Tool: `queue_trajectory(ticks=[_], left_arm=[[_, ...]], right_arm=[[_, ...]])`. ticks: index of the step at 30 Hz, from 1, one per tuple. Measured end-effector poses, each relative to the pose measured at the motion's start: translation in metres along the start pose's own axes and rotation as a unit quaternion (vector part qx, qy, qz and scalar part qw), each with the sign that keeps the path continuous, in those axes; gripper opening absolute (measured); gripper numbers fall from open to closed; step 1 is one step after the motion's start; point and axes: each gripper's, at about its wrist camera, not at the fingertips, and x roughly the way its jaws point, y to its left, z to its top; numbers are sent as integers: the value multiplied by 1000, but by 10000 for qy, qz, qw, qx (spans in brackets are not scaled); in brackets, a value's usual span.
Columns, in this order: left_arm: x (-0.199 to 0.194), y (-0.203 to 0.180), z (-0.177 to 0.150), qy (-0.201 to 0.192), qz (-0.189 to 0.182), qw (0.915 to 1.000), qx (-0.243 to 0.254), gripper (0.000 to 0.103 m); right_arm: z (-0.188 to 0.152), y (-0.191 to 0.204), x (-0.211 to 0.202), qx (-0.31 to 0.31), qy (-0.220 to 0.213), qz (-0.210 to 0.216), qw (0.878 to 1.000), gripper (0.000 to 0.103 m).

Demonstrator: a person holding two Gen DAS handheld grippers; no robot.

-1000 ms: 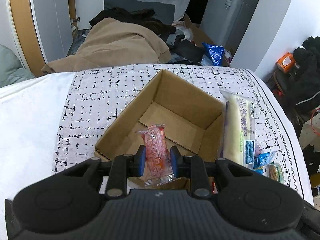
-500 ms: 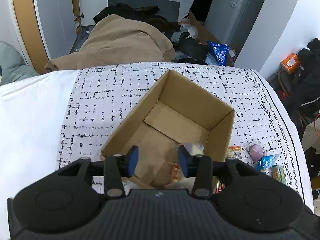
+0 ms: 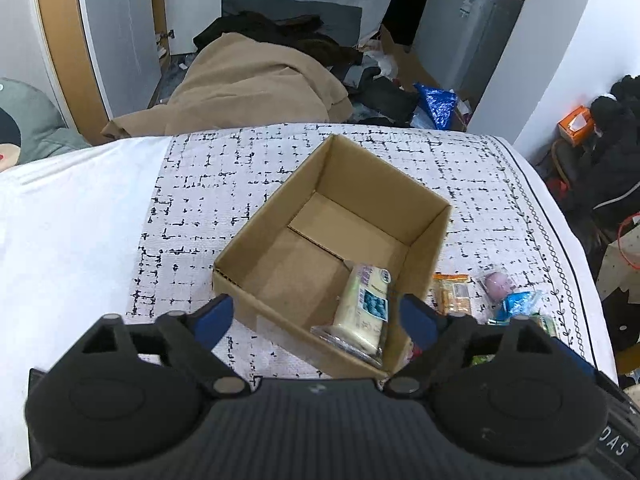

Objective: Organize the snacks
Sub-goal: 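Open the right tool to drop the cake bar into the box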

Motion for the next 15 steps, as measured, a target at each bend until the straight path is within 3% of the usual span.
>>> queue_trajectory(ticks=[5, 8, 15], left_arm=[[-14, -8, -8, -117, -17, 9998, 158, 98], [-20, -10, -14, -36, -357, 9993, 61, 103], [-37, -22, -25, -162, -517, 9983, 190, 103]], right_arm=[[0, -2, -21, -183, -97, -174, 9996, 100], [-1, -5, -32, -227, -165, -250, 9993, 100], [-3, -20, -55, -179, -226, -471, 9985, 100]])
